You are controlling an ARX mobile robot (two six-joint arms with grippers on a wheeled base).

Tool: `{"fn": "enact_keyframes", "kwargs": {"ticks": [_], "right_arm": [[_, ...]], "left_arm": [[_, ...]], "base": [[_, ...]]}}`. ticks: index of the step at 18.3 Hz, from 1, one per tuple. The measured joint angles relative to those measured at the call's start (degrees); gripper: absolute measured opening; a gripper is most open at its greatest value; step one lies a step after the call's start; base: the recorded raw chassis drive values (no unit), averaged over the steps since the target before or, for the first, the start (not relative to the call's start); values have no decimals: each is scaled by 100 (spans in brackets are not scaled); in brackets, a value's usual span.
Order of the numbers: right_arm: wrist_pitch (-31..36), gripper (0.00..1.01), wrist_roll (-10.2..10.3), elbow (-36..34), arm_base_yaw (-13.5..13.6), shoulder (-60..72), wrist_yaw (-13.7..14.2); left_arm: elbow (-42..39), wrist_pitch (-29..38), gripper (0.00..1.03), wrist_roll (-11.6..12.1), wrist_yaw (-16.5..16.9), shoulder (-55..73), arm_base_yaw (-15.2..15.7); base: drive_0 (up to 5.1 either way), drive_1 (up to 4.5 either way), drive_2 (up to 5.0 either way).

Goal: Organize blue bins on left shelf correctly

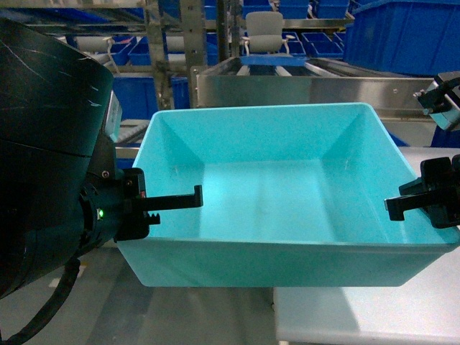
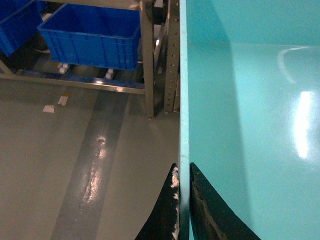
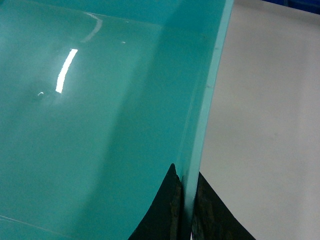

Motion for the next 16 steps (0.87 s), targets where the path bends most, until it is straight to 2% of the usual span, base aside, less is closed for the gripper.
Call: {"fn": "enact_keyframes", "kwargs": {"ticks": [16], "right_arm": [[0,3,2,0,0,0,0]], "left_arm": [[0,4,2,7,0,0,4]], "base": [[-472,372,103]]}}
